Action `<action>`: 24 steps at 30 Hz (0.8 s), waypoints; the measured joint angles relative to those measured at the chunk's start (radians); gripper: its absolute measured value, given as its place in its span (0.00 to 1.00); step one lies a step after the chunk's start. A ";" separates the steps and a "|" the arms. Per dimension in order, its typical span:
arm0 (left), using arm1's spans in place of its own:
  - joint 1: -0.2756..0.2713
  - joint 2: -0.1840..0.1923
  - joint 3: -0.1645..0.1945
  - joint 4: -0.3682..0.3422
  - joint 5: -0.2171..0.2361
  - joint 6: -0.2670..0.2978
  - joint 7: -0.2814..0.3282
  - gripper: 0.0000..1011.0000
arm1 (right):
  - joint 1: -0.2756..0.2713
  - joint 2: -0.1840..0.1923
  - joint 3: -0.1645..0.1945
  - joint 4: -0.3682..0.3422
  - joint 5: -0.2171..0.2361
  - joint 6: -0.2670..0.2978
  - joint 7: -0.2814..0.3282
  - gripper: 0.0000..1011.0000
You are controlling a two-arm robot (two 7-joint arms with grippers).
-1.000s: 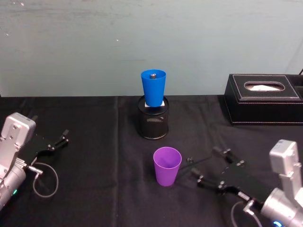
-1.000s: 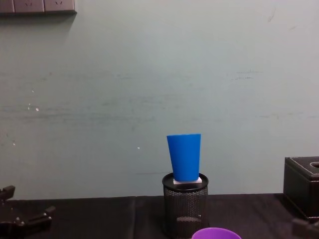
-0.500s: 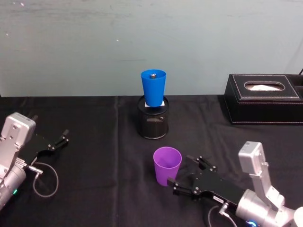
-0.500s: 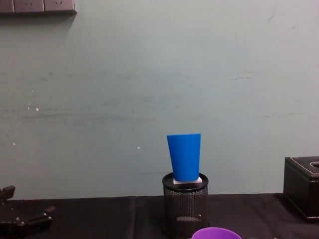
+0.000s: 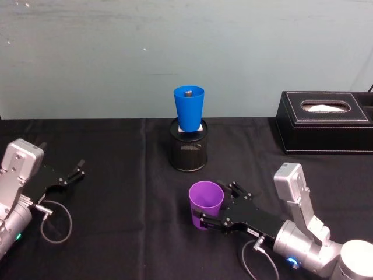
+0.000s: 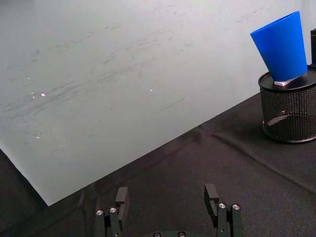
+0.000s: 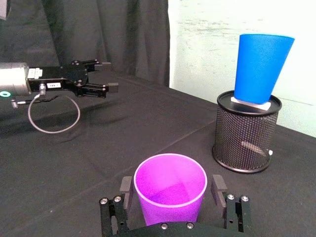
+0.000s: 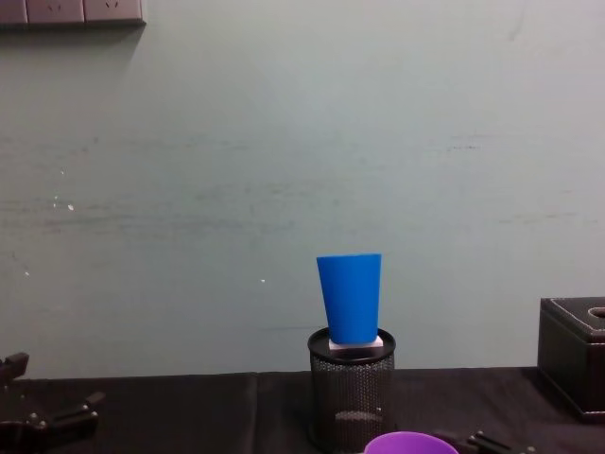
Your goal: Pick up one cup with a gripper and tap it against the other cup.
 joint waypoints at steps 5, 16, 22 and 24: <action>0.000 0.000 0.000 0.000 0.000 0.000 0.000 0.99 | 0.018 -0.022 0.002 0.019 -0.014 0.000 0.004 0.99; 0.000 0.000 0.000 0.000 0.000 0.000 0.000 0.99 | 0.028 -0.049 0.012 0.043 -0.024 0.012 0.005 0.99; 0.000 0.000 0.000 0.000 0.000 0.000 0.000 0.99 | 0.028 -0.047 0.011 0.041 -0.024 0.011 0.005 0.99; 0.000 0.000 0.000 0.000 0.000 0.000 0.000 0.99 | 0.027 -0.047 0.011 0.040 -0.024 0.010 0.005 0.99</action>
